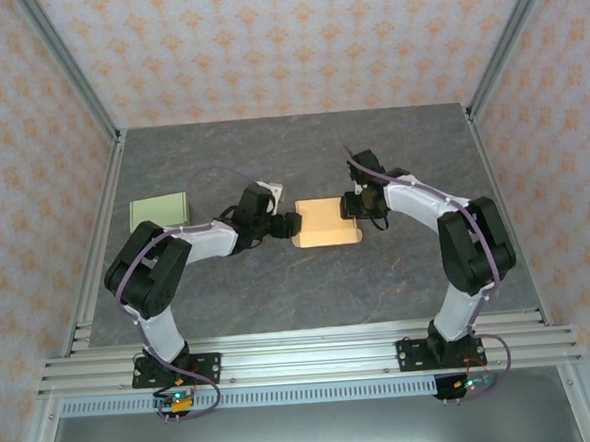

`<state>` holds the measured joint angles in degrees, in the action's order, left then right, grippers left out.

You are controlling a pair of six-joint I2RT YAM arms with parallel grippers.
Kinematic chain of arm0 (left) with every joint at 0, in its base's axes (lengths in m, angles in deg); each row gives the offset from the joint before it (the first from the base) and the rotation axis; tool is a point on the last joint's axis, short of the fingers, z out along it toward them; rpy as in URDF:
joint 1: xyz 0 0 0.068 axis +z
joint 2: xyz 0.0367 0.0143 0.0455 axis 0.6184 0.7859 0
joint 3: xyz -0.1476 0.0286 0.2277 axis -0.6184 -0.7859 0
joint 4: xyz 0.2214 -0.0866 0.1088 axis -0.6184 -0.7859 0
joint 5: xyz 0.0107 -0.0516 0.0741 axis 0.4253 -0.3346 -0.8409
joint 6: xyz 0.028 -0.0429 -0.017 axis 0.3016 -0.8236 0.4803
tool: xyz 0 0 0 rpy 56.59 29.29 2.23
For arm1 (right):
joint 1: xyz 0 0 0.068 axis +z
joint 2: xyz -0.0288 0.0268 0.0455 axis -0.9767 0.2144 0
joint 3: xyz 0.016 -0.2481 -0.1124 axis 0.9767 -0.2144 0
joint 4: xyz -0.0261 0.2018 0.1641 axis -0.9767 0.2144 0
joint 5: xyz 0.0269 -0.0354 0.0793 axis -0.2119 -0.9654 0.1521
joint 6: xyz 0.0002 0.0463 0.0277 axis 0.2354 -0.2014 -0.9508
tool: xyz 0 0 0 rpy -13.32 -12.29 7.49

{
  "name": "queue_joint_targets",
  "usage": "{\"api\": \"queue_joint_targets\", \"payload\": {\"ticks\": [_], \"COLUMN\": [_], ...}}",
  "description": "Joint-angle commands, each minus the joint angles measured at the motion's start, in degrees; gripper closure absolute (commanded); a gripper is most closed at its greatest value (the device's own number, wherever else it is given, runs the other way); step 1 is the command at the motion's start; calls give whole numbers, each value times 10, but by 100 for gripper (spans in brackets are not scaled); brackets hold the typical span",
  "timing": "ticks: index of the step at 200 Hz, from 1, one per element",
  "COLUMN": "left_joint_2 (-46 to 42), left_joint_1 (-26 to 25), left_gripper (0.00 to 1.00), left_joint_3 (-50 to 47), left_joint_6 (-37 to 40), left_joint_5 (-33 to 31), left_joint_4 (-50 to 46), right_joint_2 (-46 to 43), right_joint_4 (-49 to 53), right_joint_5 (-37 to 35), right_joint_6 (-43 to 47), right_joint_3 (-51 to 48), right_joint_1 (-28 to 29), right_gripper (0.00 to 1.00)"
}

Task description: Fold the paper box

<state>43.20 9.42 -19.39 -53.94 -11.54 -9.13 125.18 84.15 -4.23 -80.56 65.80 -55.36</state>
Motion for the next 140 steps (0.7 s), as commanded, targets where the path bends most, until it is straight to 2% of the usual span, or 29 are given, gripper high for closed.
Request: {"api": "queue_joint_targets", "payload": {"ticks": [1, 27, 53, 78, 99, 140], "left_joint_2": [23, 31, 49, 57, 57, 7], "left_joint_1": [1, 12, 40, 49, 53, 80], "left_gripper": [34, 48, 54, 54, 54, 37], "left_joint_3": [-1, -17, -36, -35, -39, -43], "left_joint_6": [-20, -54, -93, -90, -100, -182], "left_joint_5": [-7, 37, 115, 126, 136, 174], "left_joint_4": [-41, -10, 48, 47, 59, 81], "right_joint_2": [-42, -64, -70, -43, -16, -28], "right_joint_4": [0, -67, -147, -180, -190, -193], "right_joint_5": [14, 134, 242, 311, 332, 313], "right_joint_6": [-28, -92, -144, -162, -174, -160], "right_joint_3": [7, -35, -87, -102, -104, -110], "right_joint_1": [-11, -59, -109, -123, -123, -123], "right_gripper": [46, 46, 40, 38, 38, 39]}}
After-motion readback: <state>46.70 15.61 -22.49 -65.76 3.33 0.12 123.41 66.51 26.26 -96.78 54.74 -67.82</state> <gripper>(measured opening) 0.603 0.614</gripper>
